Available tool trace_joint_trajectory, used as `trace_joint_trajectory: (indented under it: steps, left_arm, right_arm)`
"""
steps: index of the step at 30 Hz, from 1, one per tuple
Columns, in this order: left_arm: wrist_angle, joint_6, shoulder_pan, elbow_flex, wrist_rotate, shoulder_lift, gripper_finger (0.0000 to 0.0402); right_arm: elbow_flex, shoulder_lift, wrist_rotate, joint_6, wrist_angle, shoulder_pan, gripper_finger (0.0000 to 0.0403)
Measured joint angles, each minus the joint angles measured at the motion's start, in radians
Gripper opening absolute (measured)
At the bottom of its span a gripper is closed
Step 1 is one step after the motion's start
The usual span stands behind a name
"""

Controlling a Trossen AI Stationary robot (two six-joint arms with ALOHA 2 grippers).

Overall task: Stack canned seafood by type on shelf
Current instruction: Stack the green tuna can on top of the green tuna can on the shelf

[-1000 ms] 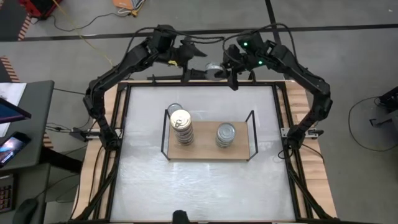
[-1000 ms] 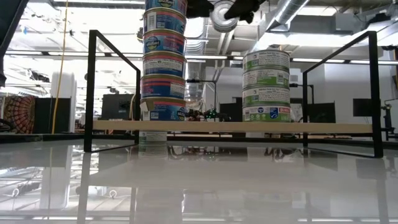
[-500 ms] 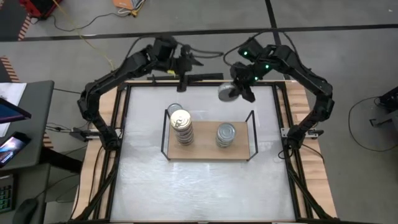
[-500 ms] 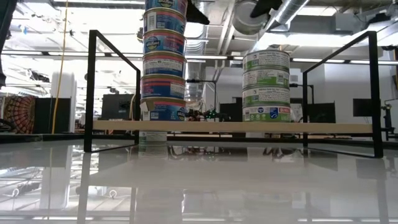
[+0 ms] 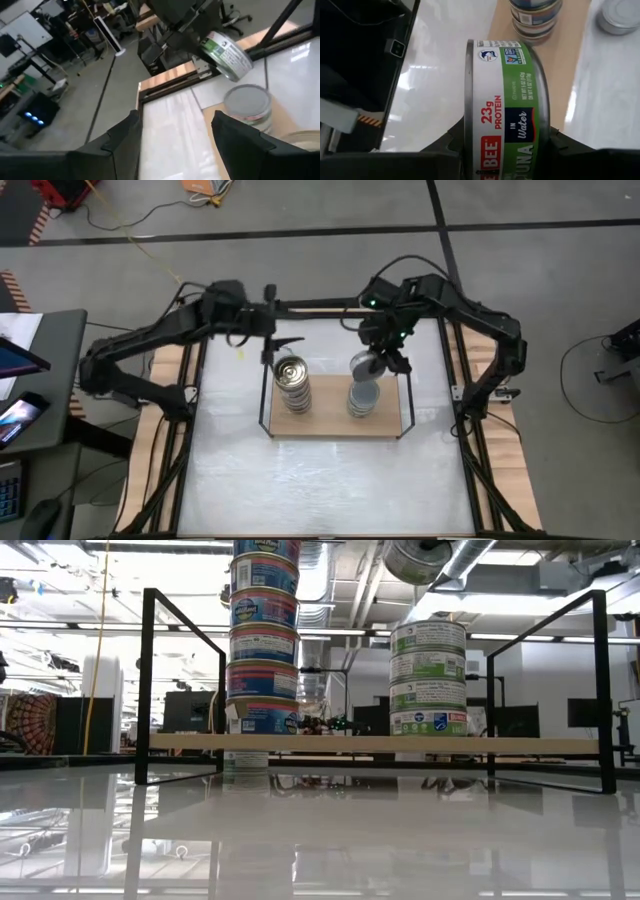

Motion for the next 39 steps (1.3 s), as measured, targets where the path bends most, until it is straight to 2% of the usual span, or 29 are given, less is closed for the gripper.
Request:
trace_joint_trajectory:
  steps: [4,10,13,17,21,25,30,33,39]
  left_arm:
    - [0.067,-0.069,-0.040,-0.127,-0.054,-0.100,0.0228]
    - [0.189,-0.099,-0.121,-0.276,-0.182,-0.195,0.0228]
    - [0.240,-0.110,-0.164,-0.319,-0.232,-0.220,0.0228]
    - [0.253,-0.116,-0.229,-0.345,-0.243,-0.238,0.0228]
    - [0.242,-0.139,-0.299,-0.347,-0.254,-0.241,0.0228]
    - [0.204,-0.144,-0.381,-0.353,-0.285,-0.241,0.0228]
    - [0.292,-0.122,-0.481,-0.454,-0.453,-0.265,0.0228]
    - [0.336,-0.133,-0.528,-0.505,-0.510,-0.307,0.0228]
    - [0.360,-0.189,-0.617,-0.575,-0.603,-0.385,0.0228]
  right_arm:
    - [0.000,0.016,-0.002,0.058,0.010,0.032,0.0155]
    - [0.000,0.060,-0.094,0.105,0.005,0.043,0.0155]
    - [0.000,0.098,-0.136,0.139,-0.014,0.041,0.0158]
    - [0.000,0.160,-0.207,0.178,-0.038,0.035,0.0159]
    - [-0.001,0.210,-0.228,0.207,-0.080,0.029,0.0156]
    - [0.000,0.210,-0.255,0.209,-0.078,0.025,0.0162]
    - [0.000,0.200,-0.257,0.204,-0.076,0.029,0.0157]
    - [-0.004,0.189,-0.258,0.186,-0.077,0.031,0.0156]
    - [-0.152,0.107,-0.261,0.181,-0.064,0.029,0.0162]
